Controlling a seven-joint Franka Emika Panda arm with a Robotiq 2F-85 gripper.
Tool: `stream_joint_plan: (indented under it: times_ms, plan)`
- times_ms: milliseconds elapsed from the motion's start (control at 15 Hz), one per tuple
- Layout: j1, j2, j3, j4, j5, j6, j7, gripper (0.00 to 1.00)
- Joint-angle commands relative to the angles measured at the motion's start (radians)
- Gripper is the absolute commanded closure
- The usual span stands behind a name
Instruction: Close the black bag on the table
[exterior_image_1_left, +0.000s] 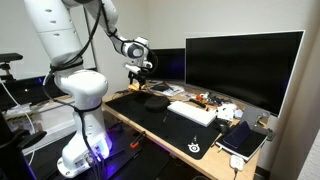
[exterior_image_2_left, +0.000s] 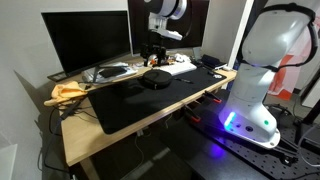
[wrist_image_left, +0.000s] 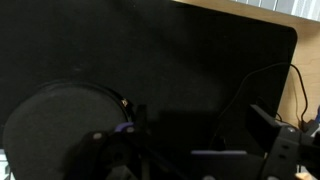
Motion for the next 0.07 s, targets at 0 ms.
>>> stream_joint_plan:
  times_ms: [0]
  plan:
    - [0.008, -0.004, -0.003, -0.018, -0.013, 0.04, 0.017, 0.0]
